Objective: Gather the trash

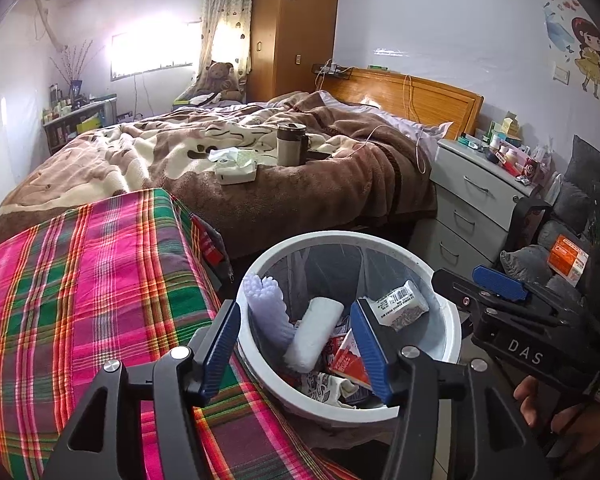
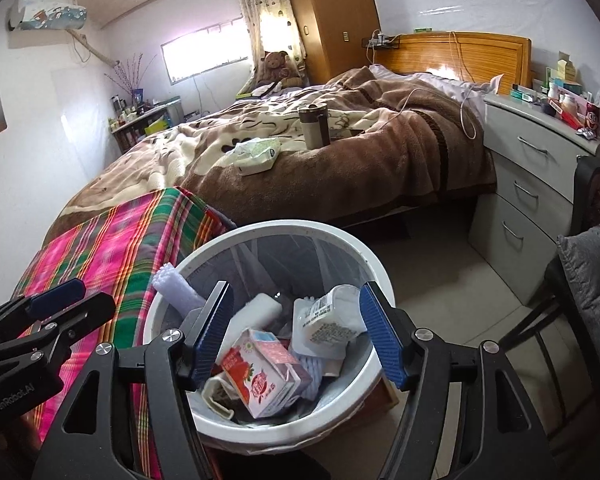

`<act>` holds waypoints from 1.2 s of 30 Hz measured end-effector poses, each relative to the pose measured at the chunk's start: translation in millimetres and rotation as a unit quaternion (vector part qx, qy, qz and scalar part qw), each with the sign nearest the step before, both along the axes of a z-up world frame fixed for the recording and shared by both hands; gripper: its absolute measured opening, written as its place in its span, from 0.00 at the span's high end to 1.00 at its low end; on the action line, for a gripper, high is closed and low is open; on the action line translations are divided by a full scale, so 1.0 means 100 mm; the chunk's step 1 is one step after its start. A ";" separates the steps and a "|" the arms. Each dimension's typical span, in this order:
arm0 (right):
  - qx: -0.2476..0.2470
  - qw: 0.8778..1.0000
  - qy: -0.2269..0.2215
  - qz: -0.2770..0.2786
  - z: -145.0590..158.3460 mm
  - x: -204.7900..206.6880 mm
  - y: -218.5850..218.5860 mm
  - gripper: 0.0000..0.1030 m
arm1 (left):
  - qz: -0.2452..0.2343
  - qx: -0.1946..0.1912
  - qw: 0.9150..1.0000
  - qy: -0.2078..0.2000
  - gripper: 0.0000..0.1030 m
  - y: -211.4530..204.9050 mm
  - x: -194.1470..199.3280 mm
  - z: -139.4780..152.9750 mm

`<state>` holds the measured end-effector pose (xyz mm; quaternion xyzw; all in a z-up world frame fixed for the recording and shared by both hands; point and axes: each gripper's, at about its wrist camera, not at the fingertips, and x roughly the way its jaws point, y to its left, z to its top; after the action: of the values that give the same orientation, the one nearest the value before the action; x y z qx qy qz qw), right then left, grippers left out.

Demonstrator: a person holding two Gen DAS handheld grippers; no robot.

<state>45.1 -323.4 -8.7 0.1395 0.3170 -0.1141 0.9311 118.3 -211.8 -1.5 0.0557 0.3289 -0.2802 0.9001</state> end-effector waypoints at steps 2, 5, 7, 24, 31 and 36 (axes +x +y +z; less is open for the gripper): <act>0.003 1.000 -0.005 0.000 0.01 -0.02 0.01 0.35 | 0.003 -0.001 1.000 -0.003 0.44 0.03 -0.03 0.02; 0.000 1.000 -0.009 -0.001 0.05 -0.06 0.05 0.35 | 0.009 -0.003 1.000 -0.007 0.44 0.09 -0.08 0.04; -0.001 1.000 -0.012 -0.002 0.06 -0.08 0.10 0.35 | 0.016 -0.004 1.000 -0.009 0.42 0.15 -0.12 0.06; -0.022 0.997 -0.061 0.030 0.29 -0.43 0.65 0.35 | 0.094 0.000 0.994 -0.061 0.33 0.76 -0.67 0.29; -0.028 0.995 -0.076 0.052 0.30 -0.55 0.88 0.35 | 0.131 0.006 0.988 -0.076 0.33 1.03 -0.90 0.30; -0.035 0.995 -0.080 0.058 0.28 -0.62 1.01 0.35 | 0.157 0.010 0.983 -0.092 0.33 1.20 -1.05 0.31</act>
<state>-16.8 -222.6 19.1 0.0965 0.2452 -0.0598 0.9628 13.4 -91.5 29.6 0.0382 0.2522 -0.1259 0.9587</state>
